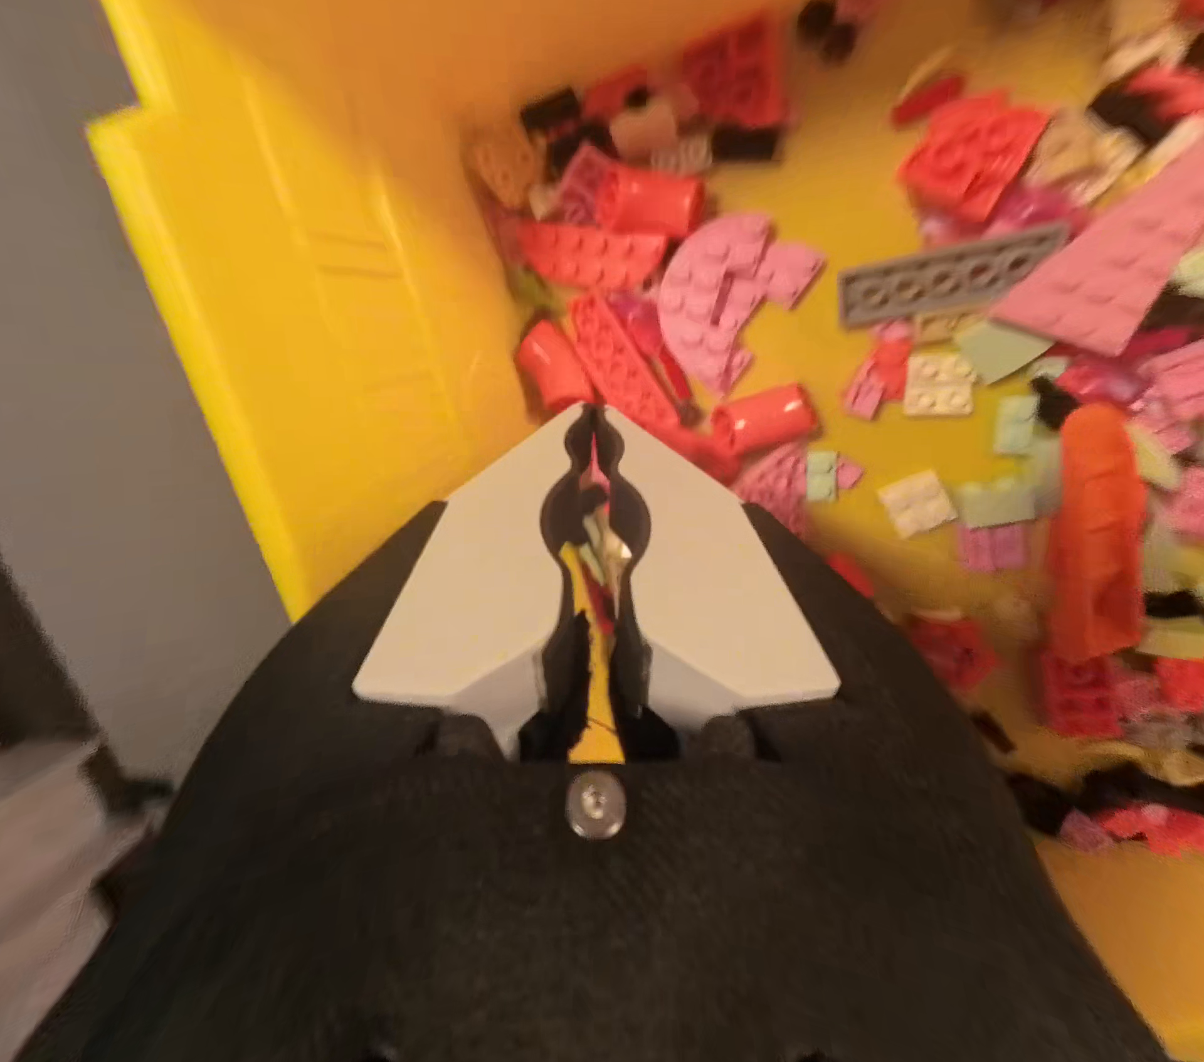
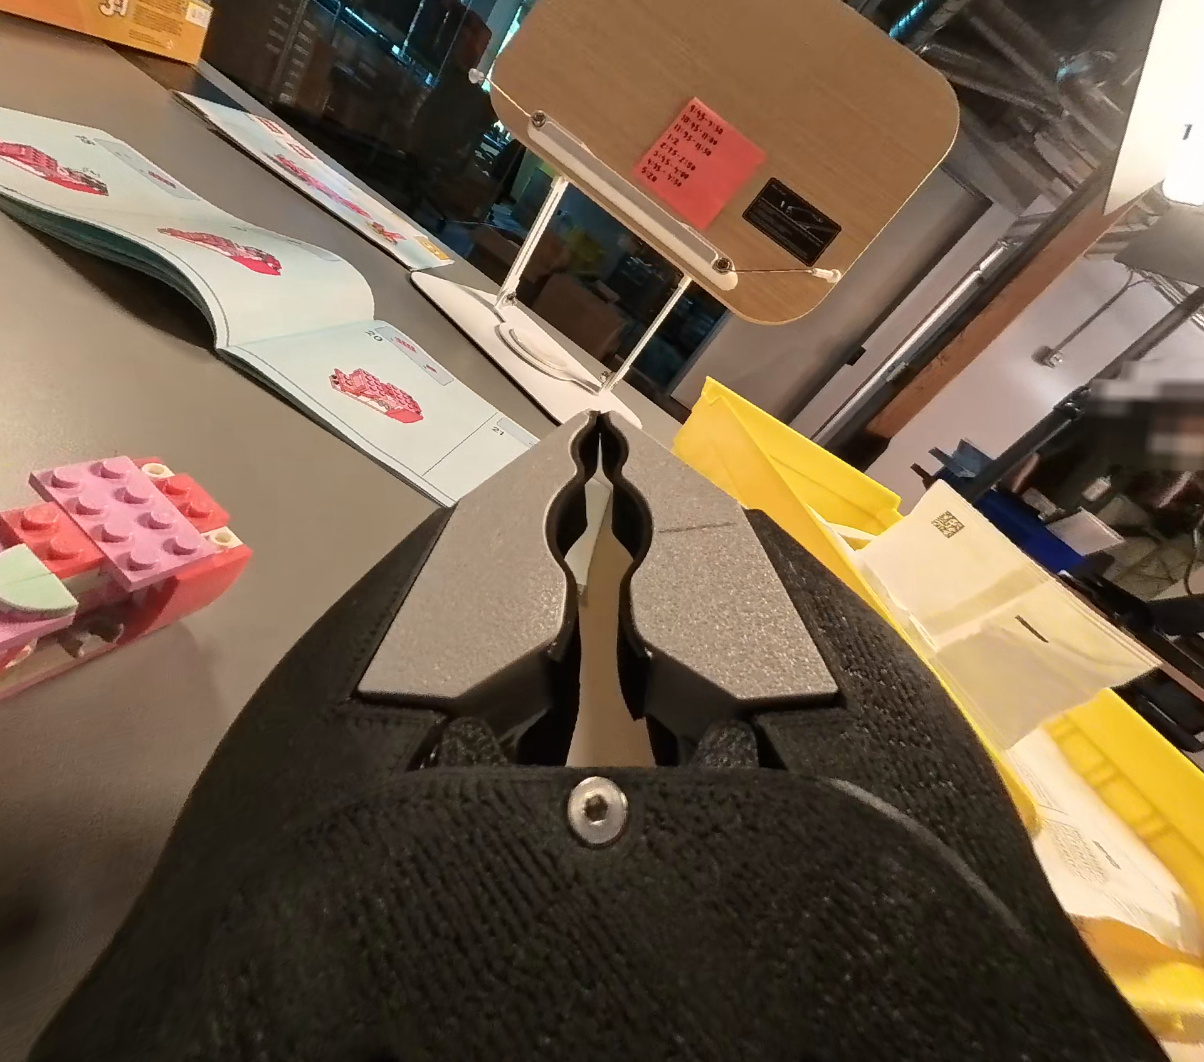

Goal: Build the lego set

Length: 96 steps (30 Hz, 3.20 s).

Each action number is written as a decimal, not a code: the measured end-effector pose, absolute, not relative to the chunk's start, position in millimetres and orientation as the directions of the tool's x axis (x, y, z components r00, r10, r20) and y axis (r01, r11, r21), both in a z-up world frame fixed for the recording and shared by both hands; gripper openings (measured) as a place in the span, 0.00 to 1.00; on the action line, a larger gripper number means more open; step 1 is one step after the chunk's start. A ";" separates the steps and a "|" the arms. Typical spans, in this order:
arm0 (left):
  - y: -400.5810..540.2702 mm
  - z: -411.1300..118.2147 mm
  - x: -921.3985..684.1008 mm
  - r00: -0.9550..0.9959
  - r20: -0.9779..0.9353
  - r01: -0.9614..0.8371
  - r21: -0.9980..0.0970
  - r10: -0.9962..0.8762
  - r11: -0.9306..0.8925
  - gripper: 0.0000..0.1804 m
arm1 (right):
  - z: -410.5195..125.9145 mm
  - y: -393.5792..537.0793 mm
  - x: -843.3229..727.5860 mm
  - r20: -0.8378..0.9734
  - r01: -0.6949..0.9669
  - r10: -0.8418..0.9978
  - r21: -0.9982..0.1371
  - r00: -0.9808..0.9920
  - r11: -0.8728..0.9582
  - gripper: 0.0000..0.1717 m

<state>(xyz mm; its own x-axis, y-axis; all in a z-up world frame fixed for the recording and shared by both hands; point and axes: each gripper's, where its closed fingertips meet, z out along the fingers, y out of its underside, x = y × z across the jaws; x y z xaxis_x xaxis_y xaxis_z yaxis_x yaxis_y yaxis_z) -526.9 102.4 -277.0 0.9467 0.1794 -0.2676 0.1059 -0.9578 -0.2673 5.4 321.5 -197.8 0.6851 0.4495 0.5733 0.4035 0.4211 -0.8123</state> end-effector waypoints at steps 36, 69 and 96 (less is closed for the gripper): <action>88.8 -273.1 -394.6 0.950 0.271 -0.082 -0.270 -0.158 -0.959 0.33 | -202.7 321.2 -0.3 0.595 0.427 0.460 -0.800 0.659 0.422 0.00; 165.5 -288.5 -463.2 0.991 0.135 0.019 -0.203 -0.009 -0.979 0.36 | -210.0 326.1 0.2 0.670 0.532 0.395 -0.741 0.629 0.410 0.00; 88.8 -257.3 -488.0 0.991 0.133 0.021 0.049 0.028 -0.999 0.48 | -213.4 321.3 -9.0 0.698 0.541 0.412 -0.715 0.586 0.443 0.00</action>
